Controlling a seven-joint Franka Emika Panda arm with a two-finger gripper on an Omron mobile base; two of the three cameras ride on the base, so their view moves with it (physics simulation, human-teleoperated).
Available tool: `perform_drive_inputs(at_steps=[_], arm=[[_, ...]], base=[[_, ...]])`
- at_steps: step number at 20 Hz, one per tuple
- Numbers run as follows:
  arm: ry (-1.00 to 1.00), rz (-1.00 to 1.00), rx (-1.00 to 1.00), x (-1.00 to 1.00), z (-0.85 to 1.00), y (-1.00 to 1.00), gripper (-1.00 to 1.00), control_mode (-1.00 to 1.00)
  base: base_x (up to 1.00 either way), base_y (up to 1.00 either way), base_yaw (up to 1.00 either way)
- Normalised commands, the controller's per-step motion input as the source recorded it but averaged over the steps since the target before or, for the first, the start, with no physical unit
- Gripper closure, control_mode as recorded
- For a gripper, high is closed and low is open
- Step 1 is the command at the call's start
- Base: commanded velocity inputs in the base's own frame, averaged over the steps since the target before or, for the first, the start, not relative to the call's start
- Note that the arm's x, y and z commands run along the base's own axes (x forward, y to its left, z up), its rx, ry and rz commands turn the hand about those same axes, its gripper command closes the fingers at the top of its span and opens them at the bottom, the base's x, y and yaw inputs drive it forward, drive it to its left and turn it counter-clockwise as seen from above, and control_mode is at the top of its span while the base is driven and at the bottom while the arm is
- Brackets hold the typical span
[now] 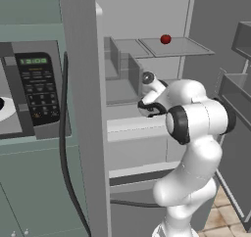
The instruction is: Transport the fish from the fridge to the microwave and turn on the microwave.
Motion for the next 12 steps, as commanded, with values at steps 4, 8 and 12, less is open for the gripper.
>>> perform_drive_inputs(at_steps=[4, 8, 12], arm=[[0.09, 0.09, -0.01, -0.36, 0.21, -0.03, 1.00, -1.00], [0.09, 0.13, -0.03, -0.33, 0.23, -0.02, 1.00, -1.00], [0.08, 0.14, -0.04, -0.34, 0.23, -0.02, 1.00, -1.00]], base=[[0.00, 0.00, 0.00], [0.00, 0.00, 0.00], [0.00, 0.00, 0.00]])
